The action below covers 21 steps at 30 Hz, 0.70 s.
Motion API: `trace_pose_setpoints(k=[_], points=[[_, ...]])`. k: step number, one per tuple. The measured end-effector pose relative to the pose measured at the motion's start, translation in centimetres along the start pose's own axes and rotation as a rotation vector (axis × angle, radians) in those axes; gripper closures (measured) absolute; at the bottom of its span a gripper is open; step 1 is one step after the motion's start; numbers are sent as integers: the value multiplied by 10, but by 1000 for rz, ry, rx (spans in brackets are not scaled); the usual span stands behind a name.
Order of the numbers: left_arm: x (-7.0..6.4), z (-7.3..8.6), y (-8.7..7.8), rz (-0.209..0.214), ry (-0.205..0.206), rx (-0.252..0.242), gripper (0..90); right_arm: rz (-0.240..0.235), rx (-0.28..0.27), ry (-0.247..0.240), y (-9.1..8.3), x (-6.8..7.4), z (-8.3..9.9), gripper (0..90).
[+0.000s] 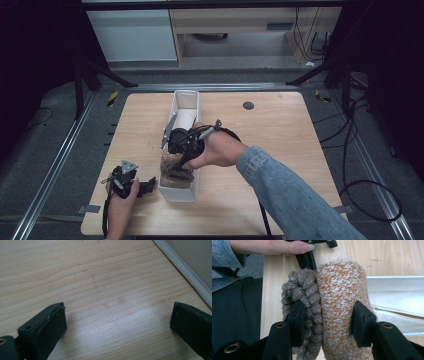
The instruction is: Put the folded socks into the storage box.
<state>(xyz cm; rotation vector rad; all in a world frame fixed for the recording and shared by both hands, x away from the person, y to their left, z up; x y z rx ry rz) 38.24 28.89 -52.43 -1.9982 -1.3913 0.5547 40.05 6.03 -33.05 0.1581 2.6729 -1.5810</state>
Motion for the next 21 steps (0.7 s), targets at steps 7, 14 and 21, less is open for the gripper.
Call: trace_pose_setpoints(k=[7, 14, 21], points=[[0, 0, 0, -1, -1, 0, 0, -16, 37, 5, 11, 3, 0, 519], [0, 0, 0, 0, -1, -1, 0, -24, 49, 10, 18, 4, 0, 519], [0, 0, 0, -1, -1, -2, 0, -41, 76, 8, 32, 8, 2, 518]])
Point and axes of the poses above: each handheld gripper's, and its own axes: y roughly forward along the jaws, z roughly out of its underside, x roughly to its left, the point moved 2 cm from there along y, roughly forward along the jaws, and after that the axes turned 1 degree about z, right-handed, at the moved point
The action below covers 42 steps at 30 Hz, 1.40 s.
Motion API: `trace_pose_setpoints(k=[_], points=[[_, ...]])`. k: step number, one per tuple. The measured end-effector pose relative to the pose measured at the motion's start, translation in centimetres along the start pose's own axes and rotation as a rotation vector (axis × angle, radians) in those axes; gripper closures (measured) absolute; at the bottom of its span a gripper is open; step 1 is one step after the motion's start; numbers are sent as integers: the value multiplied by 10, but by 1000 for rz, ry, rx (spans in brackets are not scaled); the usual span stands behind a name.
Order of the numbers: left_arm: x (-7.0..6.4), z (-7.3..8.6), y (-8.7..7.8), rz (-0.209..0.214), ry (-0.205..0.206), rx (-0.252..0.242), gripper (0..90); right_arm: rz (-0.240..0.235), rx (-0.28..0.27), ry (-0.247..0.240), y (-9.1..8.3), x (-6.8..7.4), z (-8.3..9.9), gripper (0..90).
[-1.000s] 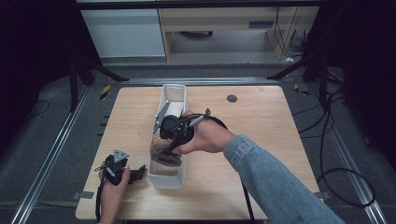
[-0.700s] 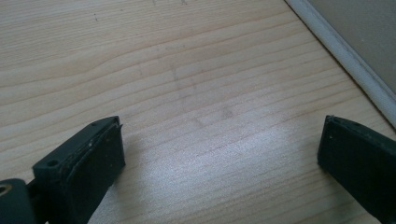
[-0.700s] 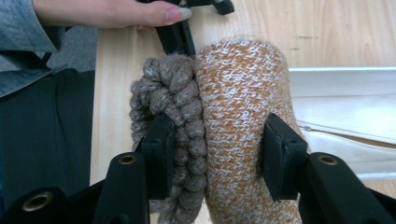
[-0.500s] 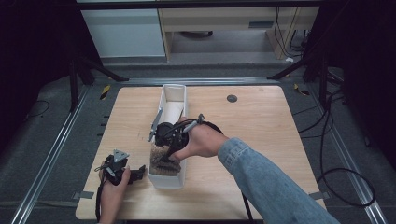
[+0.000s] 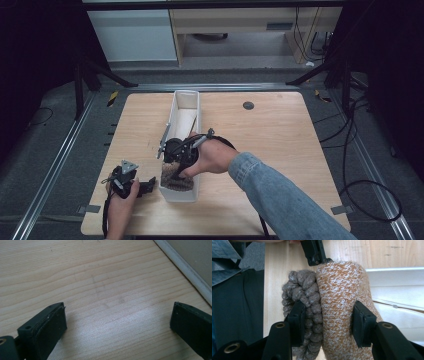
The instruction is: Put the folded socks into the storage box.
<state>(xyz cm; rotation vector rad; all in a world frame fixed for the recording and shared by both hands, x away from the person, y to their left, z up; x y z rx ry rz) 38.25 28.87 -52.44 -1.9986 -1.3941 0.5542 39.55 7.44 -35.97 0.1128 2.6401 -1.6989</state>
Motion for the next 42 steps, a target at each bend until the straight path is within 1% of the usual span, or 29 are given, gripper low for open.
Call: trace_pose_setpoints(k=[1, 8, 11, 15, 19, 20, 23, 27, 30, 33, 36, 42], points=[[0, 0, 0, 1, -1, 0, 0, 0, -5, -3, 2, 0, -1, 516], [0, 0, 0, 2, -2, -2, 0, 3, -15, 4, 5, 0, 0, 490], [0, 0, 1, 2, -7, -7, 0, 10, -12, 1, 7, 1, -1, 490], [0, 0, 0, 2, -2, -2, 0, 22, -5, -5, 10, 2, -2, 484], [0, 0, 1, 2, -5, -5, 0, 27, -5, -14, 11, 2, -2, 439], [0, 0, 0, 2, -5, -5, 0, 27, -5, -14, 11, 2, -2, 439], [0, 0, 0, 2, -5, -4, 0, 32, -5, -17, 11, 2, -2, 374], [0, 0, 0, 3, -1, -1, 0, 37, -7, -19, 11, 2, -2, 338], [0, 0, 0, 2, -5, -5, 0, 40, -12, -14, 10, 1, -3, 313], [0, 0, 0, 2, -1, -2, 0, 41, -12, -11, 9, 1, -3, 296], [0, 0, 0, 3, -1, -2, 0, 47, -13, -9, 8, 0, -3, 294], [0, 0, 0, 3, 0, -1, 0, 44, -16, -3, 6, -1, -3, 291]])
Point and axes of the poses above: each handheld gripper's, and its own axes: y roughly forward along the jaws, z roughly out of its underside, x roughly to its left, the point moved 2 cm from there along y, roughly forward along the jaws, and after that the axes turned 1 degree about z, right-handed, at the moved point
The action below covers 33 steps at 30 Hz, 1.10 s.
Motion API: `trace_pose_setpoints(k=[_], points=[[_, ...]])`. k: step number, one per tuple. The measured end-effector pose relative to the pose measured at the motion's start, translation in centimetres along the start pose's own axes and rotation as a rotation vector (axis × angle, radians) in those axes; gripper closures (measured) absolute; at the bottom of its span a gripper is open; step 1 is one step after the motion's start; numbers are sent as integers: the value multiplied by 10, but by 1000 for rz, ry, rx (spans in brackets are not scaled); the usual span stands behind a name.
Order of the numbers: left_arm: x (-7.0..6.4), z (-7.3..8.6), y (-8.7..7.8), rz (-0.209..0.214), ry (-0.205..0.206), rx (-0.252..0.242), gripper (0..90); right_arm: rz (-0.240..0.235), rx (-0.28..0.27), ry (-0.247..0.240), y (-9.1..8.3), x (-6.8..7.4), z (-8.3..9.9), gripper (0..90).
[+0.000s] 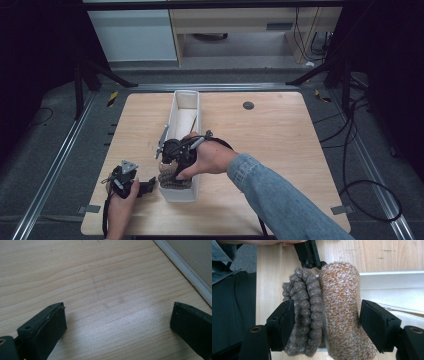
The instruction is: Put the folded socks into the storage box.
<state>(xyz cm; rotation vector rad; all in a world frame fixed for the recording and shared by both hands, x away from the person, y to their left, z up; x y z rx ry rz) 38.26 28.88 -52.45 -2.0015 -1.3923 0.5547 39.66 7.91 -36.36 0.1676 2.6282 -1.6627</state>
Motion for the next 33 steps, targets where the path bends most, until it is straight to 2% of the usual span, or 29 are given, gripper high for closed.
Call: trace_pose_setpoints(k=[8, 12, 13, 15, 19, 20, 21, 25, 28, 33], points=[[0, 0, 0, 0, 0, 1, 0, 2, -11, 6, -4, -2, -1, 294], [0, 0, 0, 0, 0, 2, 0, 11, -30, 10, -11, -4, -4, 323], [0, 0, 0, 0, 0, 2, 0, 15, -33, 13, -13, -5, -4, 351], [0, 0, 0, 1, 0, 2, 0, 28, -56, 21, -18, -9, -6, 483], [0, 0, 0, 0, 0, 2, 0, 23, -76, 24, -20, -12, -7, 672], [0, 0, 0, 0, 0, 2, 0, 23, -76, 24, -20, -12, -7, 672], [0, 0, 0, 0, 0, 2, 0, 21, -82, 24, -21, -14, -7, 762], [0, 0, 0, 0, -1, 2, 0, 15, -79, 24, -23, -15, -6, 865], [0, 0, 0, 0, -2, 0, 0, 20, -92, 29, -28, -18, -6, 900], [0, 0, 0, 0, -4, -1, 0, 27, -94, 34, -31, -20, -6, 900]])
Point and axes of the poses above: each handheld gripper's, and its own axes: y roughly forward along the jaws, z roughly out of its underside, x roughly to its left, the point moved 2 cm from there along y, roughly forward along the jaws, and after that the axes turned 1 degree about z, right-handed, at the moved point
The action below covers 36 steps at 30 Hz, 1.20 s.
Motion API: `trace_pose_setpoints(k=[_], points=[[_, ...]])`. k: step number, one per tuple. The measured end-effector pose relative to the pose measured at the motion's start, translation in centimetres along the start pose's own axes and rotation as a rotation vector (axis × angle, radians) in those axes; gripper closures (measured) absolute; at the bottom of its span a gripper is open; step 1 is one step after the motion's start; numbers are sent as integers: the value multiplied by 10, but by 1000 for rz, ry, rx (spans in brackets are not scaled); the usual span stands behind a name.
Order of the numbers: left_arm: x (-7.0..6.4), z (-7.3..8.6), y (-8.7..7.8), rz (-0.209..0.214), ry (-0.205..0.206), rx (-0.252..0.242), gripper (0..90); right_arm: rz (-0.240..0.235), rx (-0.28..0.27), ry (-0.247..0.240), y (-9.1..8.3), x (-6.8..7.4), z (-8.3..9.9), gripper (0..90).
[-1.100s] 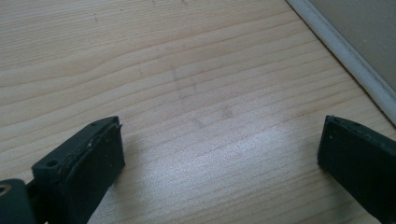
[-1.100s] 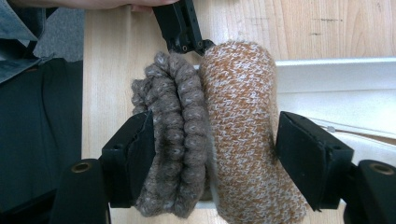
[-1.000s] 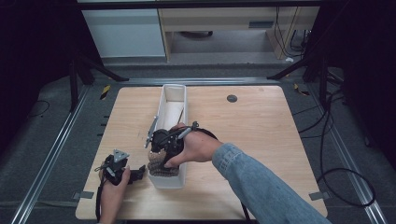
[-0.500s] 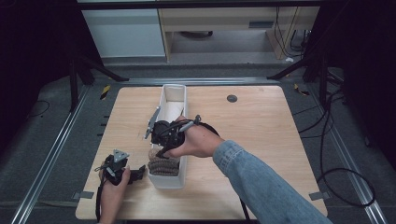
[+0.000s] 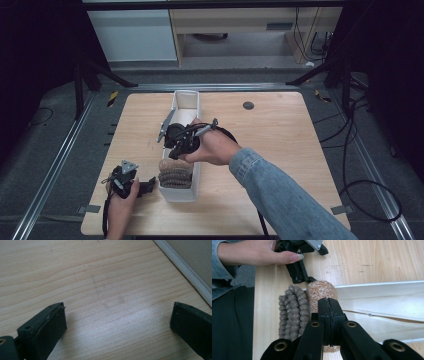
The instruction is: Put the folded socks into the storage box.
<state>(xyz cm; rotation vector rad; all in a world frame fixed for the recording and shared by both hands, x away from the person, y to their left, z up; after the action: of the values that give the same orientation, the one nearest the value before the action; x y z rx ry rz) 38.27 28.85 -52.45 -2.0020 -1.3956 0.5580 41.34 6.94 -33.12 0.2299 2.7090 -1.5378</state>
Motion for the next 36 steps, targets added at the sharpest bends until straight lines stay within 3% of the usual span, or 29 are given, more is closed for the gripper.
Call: trace_pose_setpoints(k=[8, 13, 36], points=[[0, 0, 0, 0, -1, 0, 0, 6, 30, 3, 11, -4, 4, 900], [0, 0, 0, -1, 0, -2, 0, -15, 51, 3, 22, -3, 7, 900], [0, 0, 0, -1, 0, -2, 0, -38, 76, 10, 45, 1, 18, 900]])
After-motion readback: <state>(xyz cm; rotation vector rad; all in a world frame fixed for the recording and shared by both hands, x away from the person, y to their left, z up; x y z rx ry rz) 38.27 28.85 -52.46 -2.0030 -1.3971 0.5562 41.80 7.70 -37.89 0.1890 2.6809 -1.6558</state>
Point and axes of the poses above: each handheld gripper's, and its own axes: y roughly forward along the jaws, z roughly out of its underside, x roughly to its left, the point moved 2 cm from there along y, roughly forward along the jaws, and after that the axes turned 1 degree about z, right-handed, at the moved point
